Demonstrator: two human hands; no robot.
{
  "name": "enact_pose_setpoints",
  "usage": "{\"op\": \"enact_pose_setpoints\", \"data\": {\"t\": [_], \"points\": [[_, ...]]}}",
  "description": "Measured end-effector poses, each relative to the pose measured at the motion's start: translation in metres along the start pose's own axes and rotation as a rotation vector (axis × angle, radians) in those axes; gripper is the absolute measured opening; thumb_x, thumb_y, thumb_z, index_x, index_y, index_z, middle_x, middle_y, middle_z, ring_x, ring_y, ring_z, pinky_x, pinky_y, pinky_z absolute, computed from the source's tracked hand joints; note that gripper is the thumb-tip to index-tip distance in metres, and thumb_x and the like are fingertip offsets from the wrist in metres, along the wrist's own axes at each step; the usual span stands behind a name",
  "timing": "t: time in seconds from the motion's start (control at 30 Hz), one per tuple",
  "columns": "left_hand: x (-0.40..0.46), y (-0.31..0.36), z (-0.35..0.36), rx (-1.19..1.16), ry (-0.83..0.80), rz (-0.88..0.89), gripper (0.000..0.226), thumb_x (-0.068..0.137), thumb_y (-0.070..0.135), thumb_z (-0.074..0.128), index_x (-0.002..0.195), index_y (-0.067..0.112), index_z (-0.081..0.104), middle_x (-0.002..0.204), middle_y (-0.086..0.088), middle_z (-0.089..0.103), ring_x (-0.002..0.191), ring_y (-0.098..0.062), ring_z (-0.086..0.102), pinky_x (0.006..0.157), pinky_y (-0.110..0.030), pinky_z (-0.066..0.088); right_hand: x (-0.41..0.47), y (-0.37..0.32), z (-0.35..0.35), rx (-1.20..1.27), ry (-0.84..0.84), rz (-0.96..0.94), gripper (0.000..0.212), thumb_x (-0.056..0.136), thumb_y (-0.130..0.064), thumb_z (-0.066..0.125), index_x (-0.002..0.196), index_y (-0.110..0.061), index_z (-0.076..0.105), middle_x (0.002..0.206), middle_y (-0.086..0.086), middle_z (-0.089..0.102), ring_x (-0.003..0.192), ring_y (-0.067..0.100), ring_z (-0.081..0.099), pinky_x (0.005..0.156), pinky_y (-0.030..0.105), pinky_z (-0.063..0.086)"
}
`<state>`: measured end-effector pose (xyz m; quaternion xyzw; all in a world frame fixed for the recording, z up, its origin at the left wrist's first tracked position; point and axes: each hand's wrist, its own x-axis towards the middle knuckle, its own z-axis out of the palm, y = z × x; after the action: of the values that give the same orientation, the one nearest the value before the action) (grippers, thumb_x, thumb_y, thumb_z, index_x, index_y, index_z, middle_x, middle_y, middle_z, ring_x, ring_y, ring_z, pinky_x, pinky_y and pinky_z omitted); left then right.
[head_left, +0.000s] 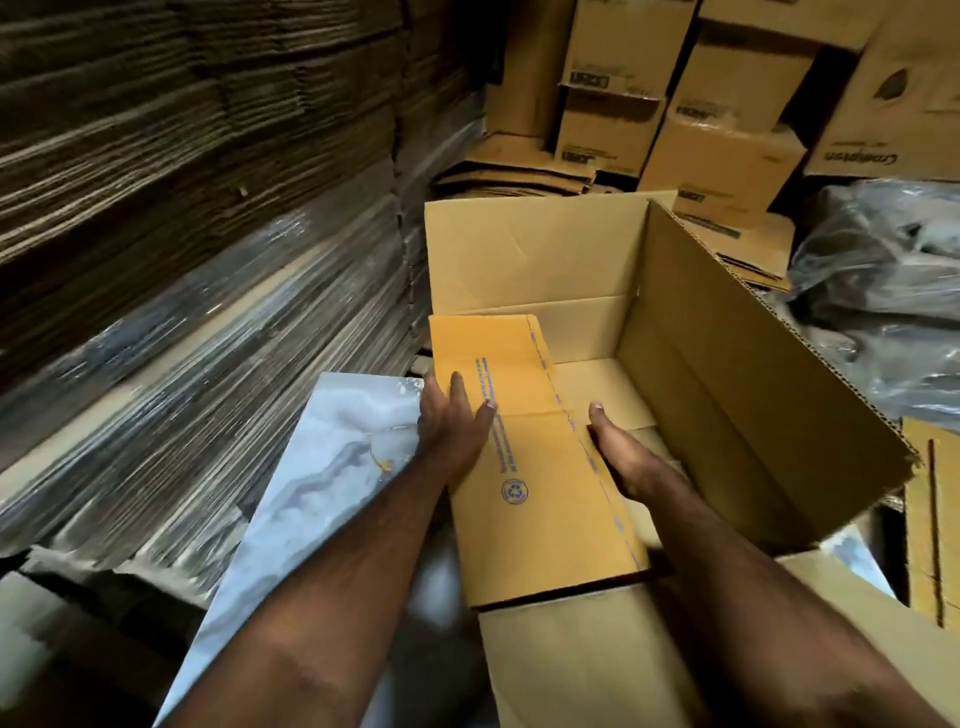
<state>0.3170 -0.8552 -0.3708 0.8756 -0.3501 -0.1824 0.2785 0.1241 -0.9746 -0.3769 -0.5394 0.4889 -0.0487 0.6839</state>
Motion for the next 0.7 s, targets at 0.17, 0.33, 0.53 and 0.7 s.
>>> {"op": "enact_pose_setpoints", "data": {"t": [0.17, 0.33, 0.53, 0.7], "points": [[-0.007, 0.03, -0.042, -0.176, -0.112, -0.136, 0.072, 0.098, 0.063, 0.03, 0.147, 0.012, 0.037, 0.155, -0.021, 0.023, 0.145, -0.034, 0.019, 0.117, -0.044, 0.022, -0.038, -0.025, 0.01, 0.389, -0.184, -0.155, 0.092, 0.092, -0.076, 0.011, 0.089, -0.013, 0.078, 0.084, 0.012, 0.072, 0.073, 0.025, 0.068, 0.069, 0.031, 0.053], [-0.007, 0.059, -0.097, -0.406, -0.11, -0.003, 0.107, 0.059, 0.098, 0.033, 0.136, 0.027, 0.054, 0.145, -0.004, 0.05, 0.134, -0.025, 0.045, 0.113, -0.042, 0.033, -0.05, -0.063, 0.062, 0.5, -0.409, -0.323, 0.1, 0.084, -0.083, 0.012, 0.12, -0.011, 0.071, 0.105, 0.016, 0.071, 0.089, 0.027, 0.069, 0.086, 0.037, 0.052], [-0.029, 0.054, -0.168, -0.155, -0.076, -0.081, 0.035, 0.09, 0.017, 0.052, 0.122, 0.005, 0.049, 0.114, -0.017, 0.062, 0.098, -0.031, 0.066, 0.079, -0.04, 0.059, -0.065, -0.069, 0.14, 0.137, -0.398, -0.358, 0.091, 0.091, -0.074, -0.002, 0.138, -0.024, 0.057, 0.133, -0.006, 0.06, 0.123, 0.01, 0.049, 0.101, 0.039, 0.033], [-0.022, -0.022, -0.189, 0.19, 0.019, -0.264, 0.065, 0.086, 0.024, 0.055, 0.147, 0.014, 0.035, 0.141, -0.017, 0.05, 0.123, -0.037, 0.053, 0.1, -0.049, 0.047, -0.065, -0.038, 0.157, -0.092, -0.292, -0.322, 0.08, 0.097, -0.067, 0.004, 0.127, -0.025, 0.065, 0.135, -0.01, 0.06, 0.13, 0.008, 0.046, 0.109, 0.04, 0.03]]}}
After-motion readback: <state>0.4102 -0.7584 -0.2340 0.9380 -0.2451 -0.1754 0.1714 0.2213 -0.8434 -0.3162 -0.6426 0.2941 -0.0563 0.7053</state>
